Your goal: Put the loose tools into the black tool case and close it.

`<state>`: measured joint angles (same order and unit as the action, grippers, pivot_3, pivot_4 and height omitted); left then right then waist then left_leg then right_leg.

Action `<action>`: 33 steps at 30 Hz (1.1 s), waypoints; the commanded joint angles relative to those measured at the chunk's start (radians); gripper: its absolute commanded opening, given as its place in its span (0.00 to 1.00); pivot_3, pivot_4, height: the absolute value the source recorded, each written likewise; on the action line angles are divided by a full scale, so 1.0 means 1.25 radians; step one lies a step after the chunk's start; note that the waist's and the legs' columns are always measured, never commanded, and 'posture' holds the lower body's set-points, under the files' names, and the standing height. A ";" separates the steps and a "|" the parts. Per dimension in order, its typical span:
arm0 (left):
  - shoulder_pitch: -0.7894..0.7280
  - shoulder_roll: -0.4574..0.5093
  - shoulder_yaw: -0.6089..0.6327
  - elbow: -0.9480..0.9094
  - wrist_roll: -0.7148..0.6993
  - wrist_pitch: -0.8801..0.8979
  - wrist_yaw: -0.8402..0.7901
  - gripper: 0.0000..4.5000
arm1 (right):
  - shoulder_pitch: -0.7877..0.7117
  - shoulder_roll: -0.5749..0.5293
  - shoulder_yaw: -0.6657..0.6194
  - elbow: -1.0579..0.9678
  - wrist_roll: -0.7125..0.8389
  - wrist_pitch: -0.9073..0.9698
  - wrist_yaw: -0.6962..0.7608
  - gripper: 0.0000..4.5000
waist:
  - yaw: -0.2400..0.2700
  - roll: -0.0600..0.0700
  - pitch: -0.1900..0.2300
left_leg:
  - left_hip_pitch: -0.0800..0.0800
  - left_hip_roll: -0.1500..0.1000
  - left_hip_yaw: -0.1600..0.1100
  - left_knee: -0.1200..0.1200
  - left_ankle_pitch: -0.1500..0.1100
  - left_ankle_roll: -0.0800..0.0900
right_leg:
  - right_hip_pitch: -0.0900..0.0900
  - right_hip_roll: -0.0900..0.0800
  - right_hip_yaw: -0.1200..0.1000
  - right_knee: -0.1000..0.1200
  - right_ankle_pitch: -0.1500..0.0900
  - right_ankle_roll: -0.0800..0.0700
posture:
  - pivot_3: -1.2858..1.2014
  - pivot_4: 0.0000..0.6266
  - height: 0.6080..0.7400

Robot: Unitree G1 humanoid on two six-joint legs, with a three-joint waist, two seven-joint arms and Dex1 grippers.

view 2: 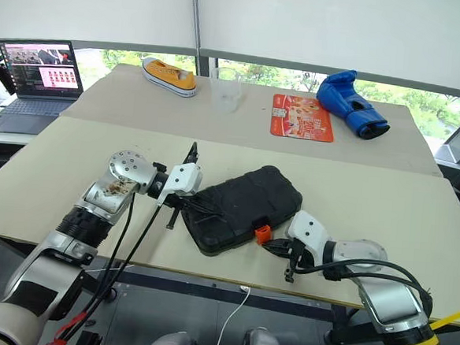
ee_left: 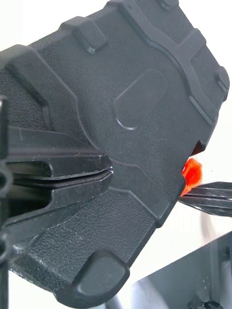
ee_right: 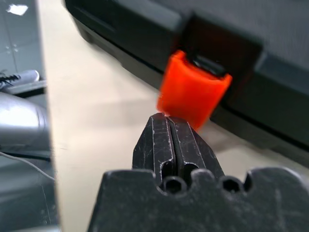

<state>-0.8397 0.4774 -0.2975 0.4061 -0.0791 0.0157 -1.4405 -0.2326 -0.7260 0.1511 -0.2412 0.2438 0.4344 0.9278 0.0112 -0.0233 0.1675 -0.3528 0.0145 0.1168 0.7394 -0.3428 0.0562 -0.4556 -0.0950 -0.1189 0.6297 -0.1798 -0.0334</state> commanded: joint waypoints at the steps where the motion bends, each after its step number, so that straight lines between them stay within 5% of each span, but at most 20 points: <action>1: 0.018 0.001 -0.024 0.012 0.027 0.002 0.011 0.02 | -0.028 0.024 0.002 0.021 -0.020 -0.031 -0.018 0.00 | 0.000 0.000 0.000 | 0.000 0.000 0.000 0.000 0.000 0.000 | 0.000 0.000 0.000 0.000 0.001 -0.001 | 0.52 0.24 0.88; 8: 0.017 -0.003 -0.028 0.016 0.031 -0.009 0.022 0.02 | -0.018 0.052 -0.006 0.000 -0.001 -0.016 -0.019 0.00 | 0.000 0.000 0.000 | 0.000 0.000 0.000 0.000 0.000 0.000 | 0.000 0.000 0.000 0.000 0.000 0.000 | 0.52 0.24 0.88; 16: 0.012 0.002 -0.088 0.084 0.121 -0.180 0.053 0.02 | -0.026 0.132 -0.060 -0.030 -0.019 -0.068 -0.127 0.00 | -0.008 0.000 0.000 | 0.000 0.000 0.000 0.000 0.000 0.000 | 0.000 0.000 0.001 0.000 0.000 0.000 | 0.52 0.24 0.88; 33: 0.003 -0.008 -0.098 0.158 0.159 -0.262 0.066 0.02 | -0.066 0.148 -0.073 -0.033 -0.014 -0.067 -0.137 0.00 | -0.026 0.000 -0.001 | 0.002 0.001 0.001 -0.002 0.000 0.000 | 0.000 0.001 0.003 0.000 0.001 -0.001 | 0.52 0.24 0.88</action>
<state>-0.8809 0.4691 -0.3359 0.5383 0.0454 -0.3237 -1.3267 -0.2563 -0.5645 0.0836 -0.2242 0.2062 0.4139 0.7721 -0.0206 -0.0227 0.1660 -0.3498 0.0164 0.1182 0.7366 -0.3424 0.0559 -0.4560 -0.0929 -0.1141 0.6301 -0.1783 -0.0341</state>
